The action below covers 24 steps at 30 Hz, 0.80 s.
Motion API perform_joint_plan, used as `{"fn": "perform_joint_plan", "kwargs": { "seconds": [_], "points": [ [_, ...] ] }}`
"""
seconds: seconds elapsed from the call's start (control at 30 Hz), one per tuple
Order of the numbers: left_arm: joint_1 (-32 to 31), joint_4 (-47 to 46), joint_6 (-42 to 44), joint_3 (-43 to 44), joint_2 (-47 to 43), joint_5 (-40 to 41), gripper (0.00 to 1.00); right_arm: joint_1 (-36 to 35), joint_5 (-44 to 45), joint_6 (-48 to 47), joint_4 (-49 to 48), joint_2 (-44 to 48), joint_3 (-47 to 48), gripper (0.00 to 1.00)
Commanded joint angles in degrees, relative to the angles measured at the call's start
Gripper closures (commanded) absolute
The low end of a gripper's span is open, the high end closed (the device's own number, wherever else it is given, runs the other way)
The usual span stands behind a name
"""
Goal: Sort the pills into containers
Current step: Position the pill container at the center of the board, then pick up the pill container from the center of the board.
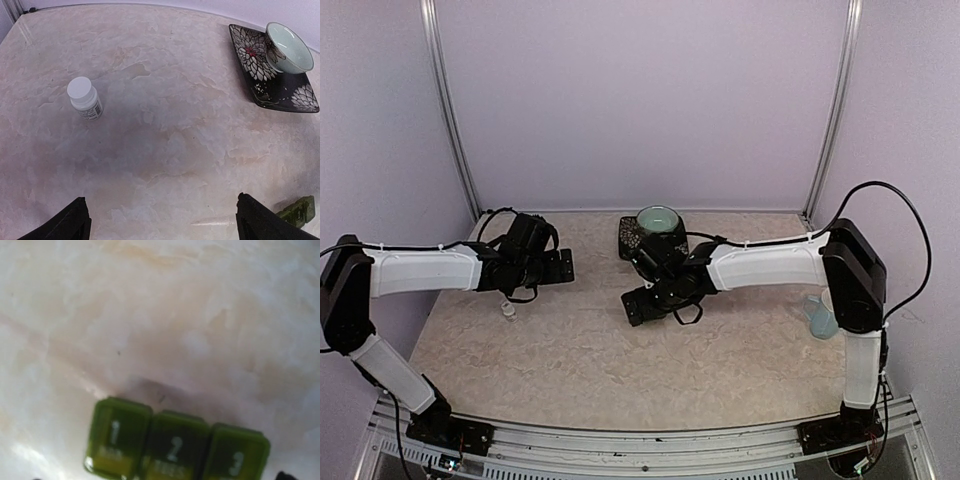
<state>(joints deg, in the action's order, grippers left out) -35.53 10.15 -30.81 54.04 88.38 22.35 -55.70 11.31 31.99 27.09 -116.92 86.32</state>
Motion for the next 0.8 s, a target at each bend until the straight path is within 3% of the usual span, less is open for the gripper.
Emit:
{"fn": "perform_joint_plan", "kwargs": {
  "seconds": [0.0,0.17,0.3,0.43,0.57,0.77],
  "points": [
    [-0.86,-5.19,2.57,-2.39,-2.96,-4.17,0.01,0.44,-1.42,-16.92,-3.45,6.51,-6.41,0.0],
    [-0.87,-9.13,2.05,-4.67,-3.0,-8.21,0.01,3.71,-6.88,-34.15,-12.02,15.15,-17.79,0.0],
    [-1.45,-12.01,2.52,-5.02,-1.23,-12.64,0.01,8.5,-15.48,-37.21,-18.31,18.87,-23.01,0.0],
    [-3.58,-19.2,8.46,-6.41,0.15,-19.99,0.01,11.5,-17.2,-40.89,-22.08,19.88,-26.85,0.0],
    [-6.62,-22.31,20.13,-4.64,2.94,-24.56,0.01,12.36,-17.19,-39.64,-22.42,20.6,-27.77,0.0],
    [-7.18,-18.37,30.56,2.97,10.96,-32.93,0.01,12.5,-19.7,-32.54,-23.64,27.22,-31.65,0.0]
  ]
}}
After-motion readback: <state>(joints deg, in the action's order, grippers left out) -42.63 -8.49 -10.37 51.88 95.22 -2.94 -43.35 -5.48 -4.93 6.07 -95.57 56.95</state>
